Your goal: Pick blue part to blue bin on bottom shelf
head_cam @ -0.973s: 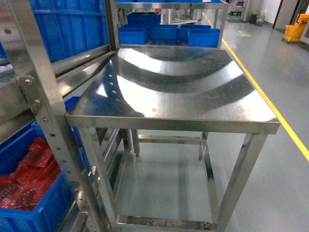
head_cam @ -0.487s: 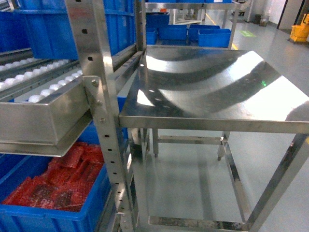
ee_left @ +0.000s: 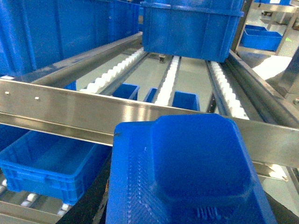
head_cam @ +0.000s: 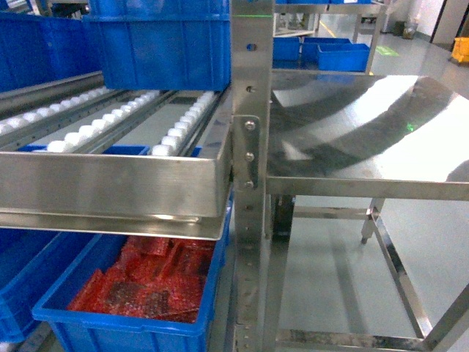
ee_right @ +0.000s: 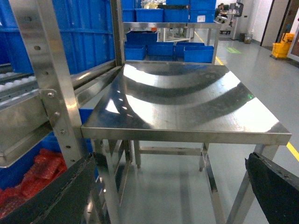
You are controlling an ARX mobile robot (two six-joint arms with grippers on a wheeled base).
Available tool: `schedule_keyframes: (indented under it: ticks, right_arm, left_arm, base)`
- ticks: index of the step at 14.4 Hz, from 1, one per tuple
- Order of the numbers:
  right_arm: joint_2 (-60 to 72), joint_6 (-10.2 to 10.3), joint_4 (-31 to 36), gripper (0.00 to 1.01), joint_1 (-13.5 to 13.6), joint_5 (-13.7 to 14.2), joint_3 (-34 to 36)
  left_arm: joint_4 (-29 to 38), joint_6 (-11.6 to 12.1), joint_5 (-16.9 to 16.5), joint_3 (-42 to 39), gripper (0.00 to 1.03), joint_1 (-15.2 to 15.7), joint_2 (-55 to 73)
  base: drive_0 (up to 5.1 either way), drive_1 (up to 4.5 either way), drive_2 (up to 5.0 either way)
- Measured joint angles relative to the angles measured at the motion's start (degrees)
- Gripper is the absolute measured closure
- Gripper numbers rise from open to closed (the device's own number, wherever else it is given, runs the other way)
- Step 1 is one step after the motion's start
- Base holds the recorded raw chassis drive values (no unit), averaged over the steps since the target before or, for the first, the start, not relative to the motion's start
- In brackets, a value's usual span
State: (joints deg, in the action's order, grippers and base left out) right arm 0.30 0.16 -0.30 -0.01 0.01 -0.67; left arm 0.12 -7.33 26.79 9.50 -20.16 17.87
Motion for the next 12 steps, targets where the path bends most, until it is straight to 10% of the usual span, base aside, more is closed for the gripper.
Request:
schedule_keyframes:
  ticks: [12]
  right_arm:
    - [0.0,0.0,-0.1,0.03,0.0,0.0,0.0]
  left_arm:
    - [0.0,0.0,0.0,0.0,0.59,0.0,0.0]
  base:
    - [-5.0,2.45,2.4]
